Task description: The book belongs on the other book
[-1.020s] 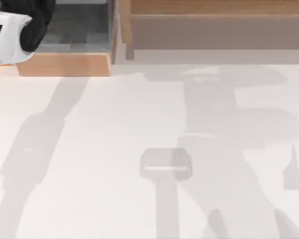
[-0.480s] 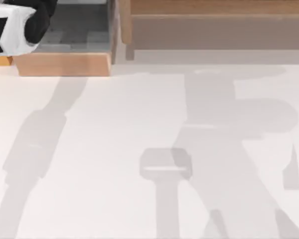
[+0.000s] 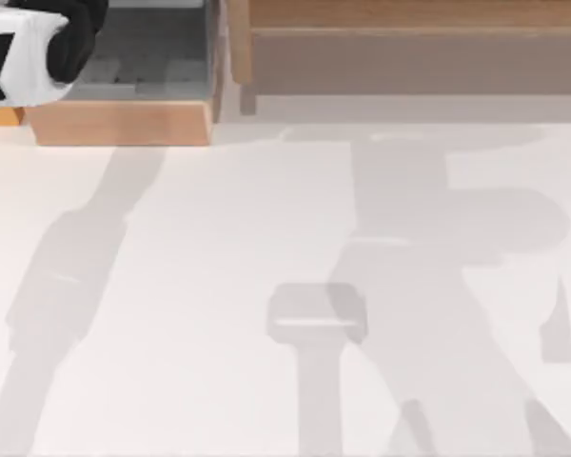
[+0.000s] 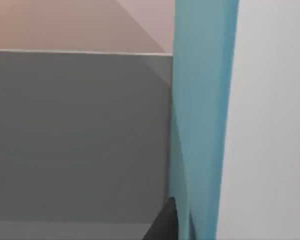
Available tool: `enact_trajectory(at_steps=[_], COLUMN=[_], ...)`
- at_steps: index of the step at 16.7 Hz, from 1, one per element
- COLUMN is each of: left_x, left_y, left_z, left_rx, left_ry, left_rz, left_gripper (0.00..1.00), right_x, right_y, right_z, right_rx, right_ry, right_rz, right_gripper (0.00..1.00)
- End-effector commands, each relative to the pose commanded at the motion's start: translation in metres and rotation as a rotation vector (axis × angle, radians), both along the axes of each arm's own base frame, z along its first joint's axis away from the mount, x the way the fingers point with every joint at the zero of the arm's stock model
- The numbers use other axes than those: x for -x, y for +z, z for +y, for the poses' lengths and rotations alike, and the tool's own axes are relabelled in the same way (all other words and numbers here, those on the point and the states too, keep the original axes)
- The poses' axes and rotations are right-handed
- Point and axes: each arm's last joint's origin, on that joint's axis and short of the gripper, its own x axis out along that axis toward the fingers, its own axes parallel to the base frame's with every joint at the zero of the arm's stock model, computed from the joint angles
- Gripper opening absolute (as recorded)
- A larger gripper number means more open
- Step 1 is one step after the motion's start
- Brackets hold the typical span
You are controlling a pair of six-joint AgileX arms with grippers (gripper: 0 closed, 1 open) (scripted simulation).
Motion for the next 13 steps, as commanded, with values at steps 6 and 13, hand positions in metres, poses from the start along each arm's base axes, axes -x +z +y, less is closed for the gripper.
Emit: enact_trajectory(at_steps=[6, 13], left_x=[0.0, 0.0], left_y=[0.0, 0.0], left_z=[0.0, 0.0], left_rx=[0.0, 0.0], left_ry=[0.0, 0.0], left_rz=[0.0, 0.0], left_gripper=[0.0, 0.0], right_x=[0.0, 0.0], right_y=[0.0, 0.0], right_z=[0.0, 0.0], right_rx=[0.0, 0.0], right_ry=[0.0, 0.0], right_rz=[0.0, 0.0], right_gripper=[1.0, 1.0])
